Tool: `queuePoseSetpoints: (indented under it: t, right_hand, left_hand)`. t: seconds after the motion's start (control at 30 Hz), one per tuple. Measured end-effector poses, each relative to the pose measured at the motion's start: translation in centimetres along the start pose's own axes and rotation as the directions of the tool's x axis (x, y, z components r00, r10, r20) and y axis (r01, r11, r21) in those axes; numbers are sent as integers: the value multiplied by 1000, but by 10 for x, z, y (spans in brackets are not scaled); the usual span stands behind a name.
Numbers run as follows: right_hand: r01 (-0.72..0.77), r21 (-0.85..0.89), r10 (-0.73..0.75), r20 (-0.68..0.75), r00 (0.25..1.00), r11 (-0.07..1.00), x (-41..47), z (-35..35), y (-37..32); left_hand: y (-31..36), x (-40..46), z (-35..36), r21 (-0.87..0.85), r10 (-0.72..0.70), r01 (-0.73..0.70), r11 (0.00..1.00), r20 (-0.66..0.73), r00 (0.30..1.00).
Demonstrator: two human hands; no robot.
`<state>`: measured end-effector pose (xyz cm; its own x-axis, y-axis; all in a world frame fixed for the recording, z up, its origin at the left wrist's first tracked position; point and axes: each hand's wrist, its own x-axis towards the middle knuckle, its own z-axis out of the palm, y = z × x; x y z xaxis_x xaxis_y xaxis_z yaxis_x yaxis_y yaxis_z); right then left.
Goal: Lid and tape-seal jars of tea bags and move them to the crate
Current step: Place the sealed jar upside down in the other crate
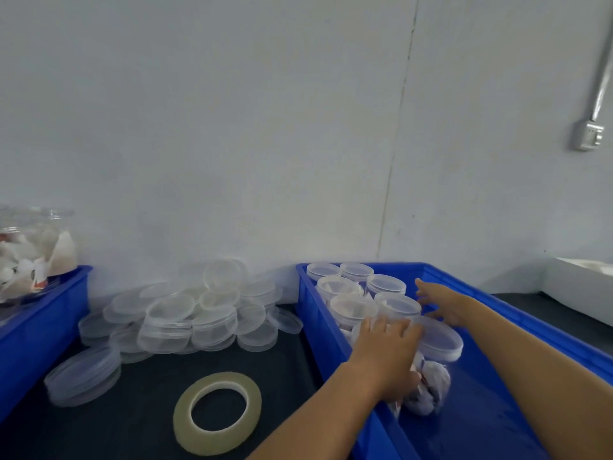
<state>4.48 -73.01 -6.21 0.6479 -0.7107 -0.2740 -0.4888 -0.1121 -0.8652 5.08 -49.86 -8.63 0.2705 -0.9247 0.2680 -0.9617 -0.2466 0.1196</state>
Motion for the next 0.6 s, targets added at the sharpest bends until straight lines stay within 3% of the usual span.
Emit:
queuePoseSetpoints:
  t: [0.17, 0.37, 0.6]
  right_hand:
    - [21, 13, -22, 92, 996, 1000, 20, 13, -19]
    - [105, -90, -101, 48, 994, 990, 32, 24, -18]
    - [202, -140, -188, 107, 976, 969, 15, 30, -23]
  left_hand:
    - [-3, 0, 2, -47, -21, 19, 999, -47, 999]
    - [-5, 1, 5, -97, -40, 35, 995, -55, 998]
    - [-5, 1, 5, -107, -43, 38, 994, -49, 998]
